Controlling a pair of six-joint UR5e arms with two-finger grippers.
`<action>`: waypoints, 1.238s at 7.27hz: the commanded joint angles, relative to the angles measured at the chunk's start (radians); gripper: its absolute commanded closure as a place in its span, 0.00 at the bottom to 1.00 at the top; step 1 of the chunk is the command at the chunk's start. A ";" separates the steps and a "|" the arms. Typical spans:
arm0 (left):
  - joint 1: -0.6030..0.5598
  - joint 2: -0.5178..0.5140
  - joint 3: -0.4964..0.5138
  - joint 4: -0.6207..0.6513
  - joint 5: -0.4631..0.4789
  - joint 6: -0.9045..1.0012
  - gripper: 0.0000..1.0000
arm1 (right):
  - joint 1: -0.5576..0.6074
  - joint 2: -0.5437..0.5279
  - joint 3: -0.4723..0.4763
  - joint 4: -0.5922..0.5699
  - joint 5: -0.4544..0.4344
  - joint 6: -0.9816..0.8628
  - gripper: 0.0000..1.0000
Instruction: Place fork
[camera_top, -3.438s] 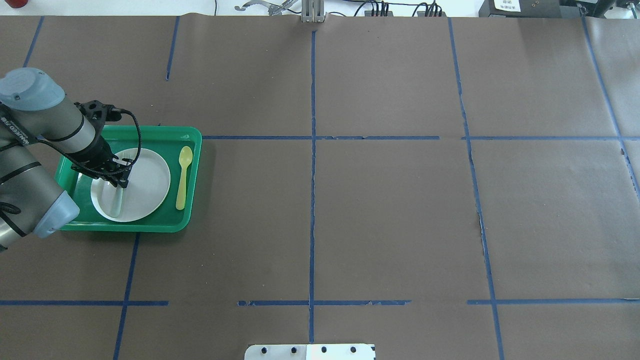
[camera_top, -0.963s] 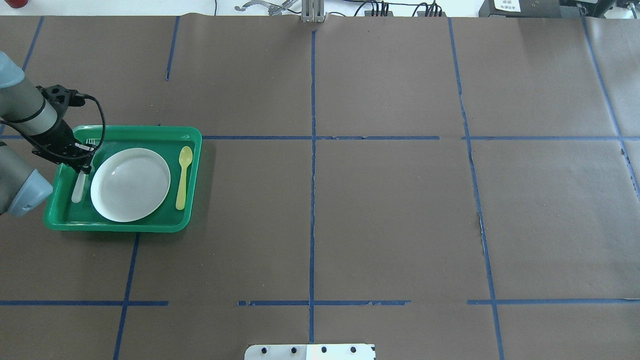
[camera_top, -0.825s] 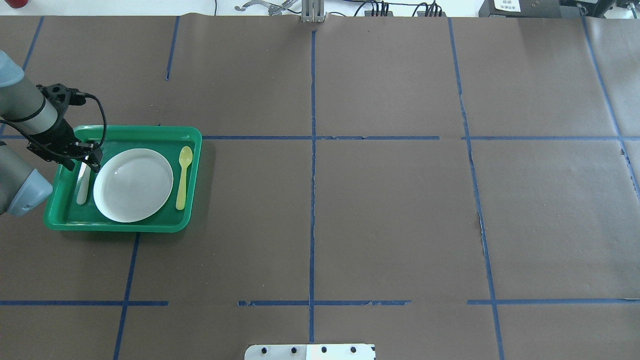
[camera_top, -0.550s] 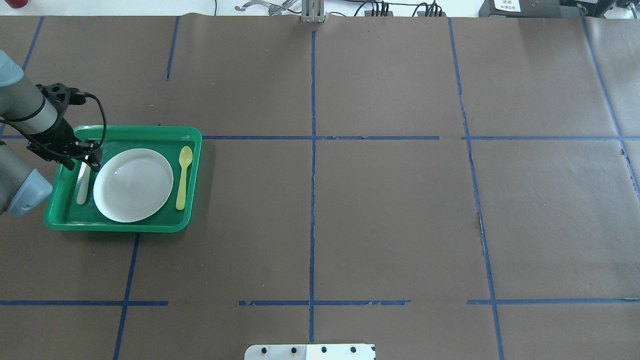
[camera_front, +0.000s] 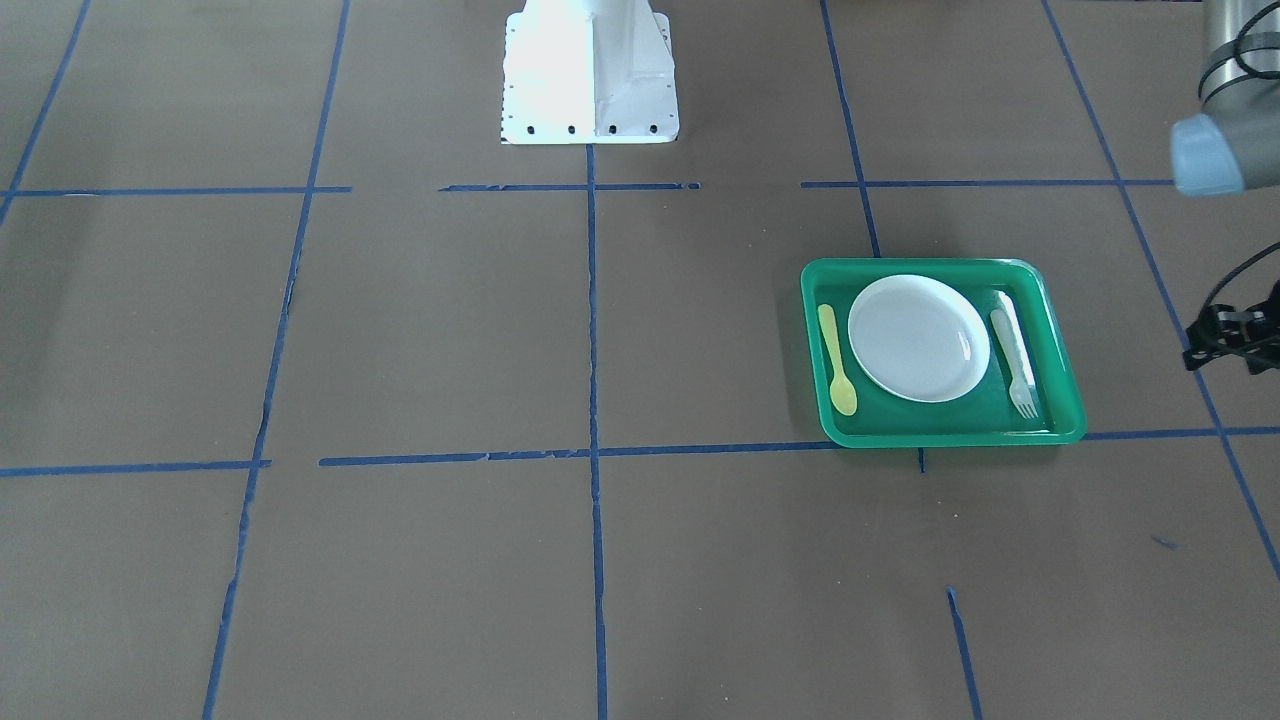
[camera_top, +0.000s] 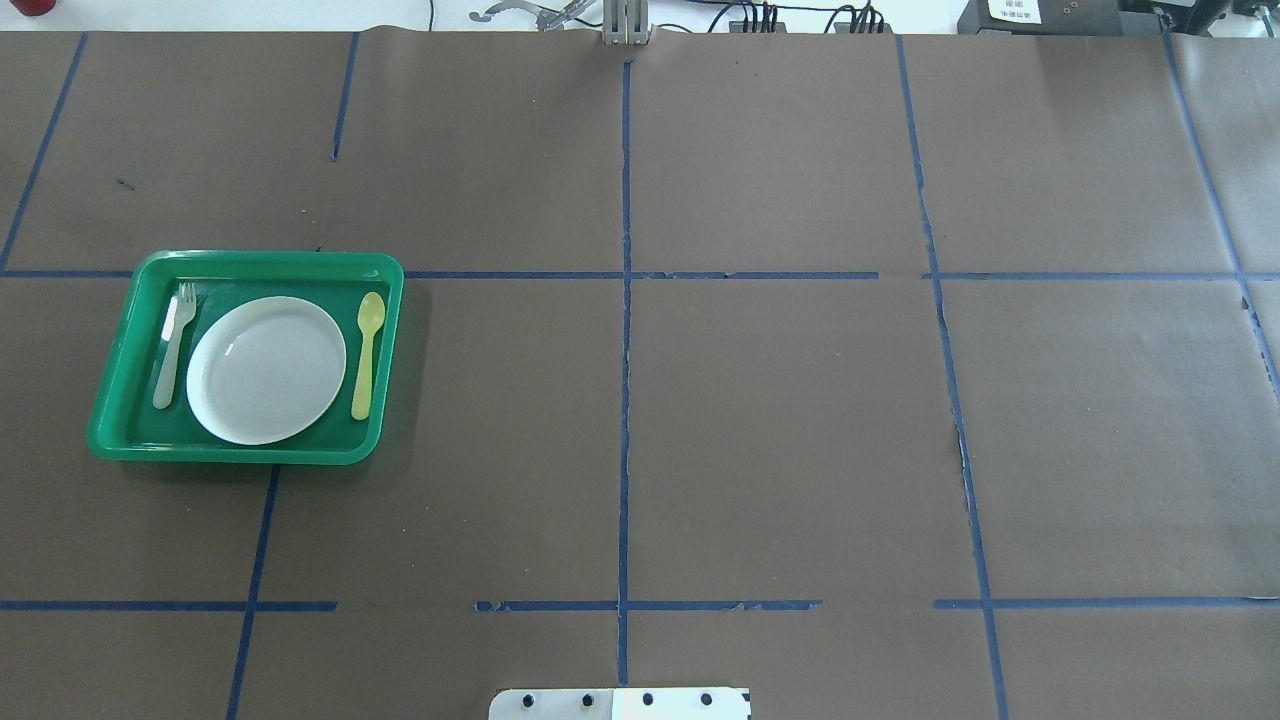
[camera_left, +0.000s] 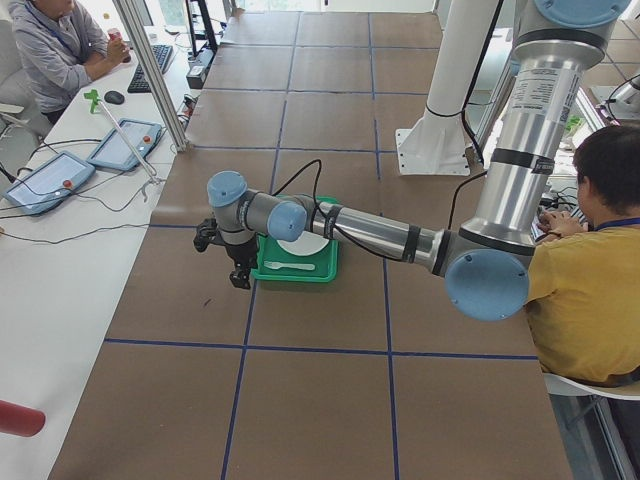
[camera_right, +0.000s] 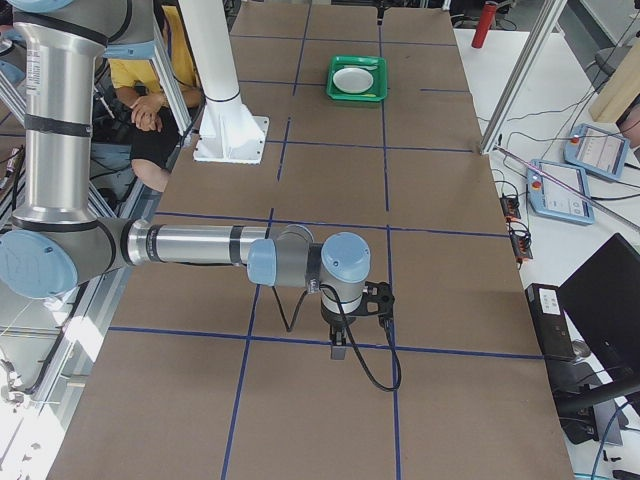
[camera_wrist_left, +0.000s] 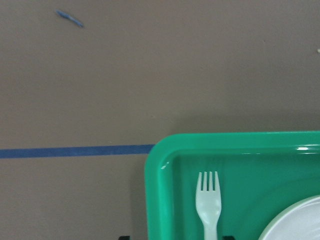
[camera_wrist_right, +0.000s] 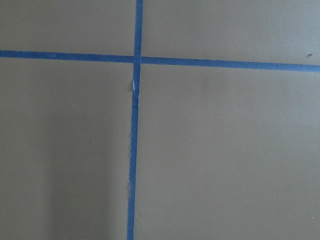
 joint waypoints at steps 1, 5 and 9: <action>-0.158 0.052 0.026 0.009 -0.036 0.216 0.30 | 0.000 0.000 0.001 0.000 0.000 0.000 0.00; -0.260 0.094 0.071 0.099 -0.042 0.410 0.00 | 0.000 0.000 -0.001 0.000 0.000 0.001 0.00; -0.263 0.235 -0.006 0.052 -0.166 0.407 0.00 | 0.000 0.000 0.001 0.000 0.000 0.001 0.00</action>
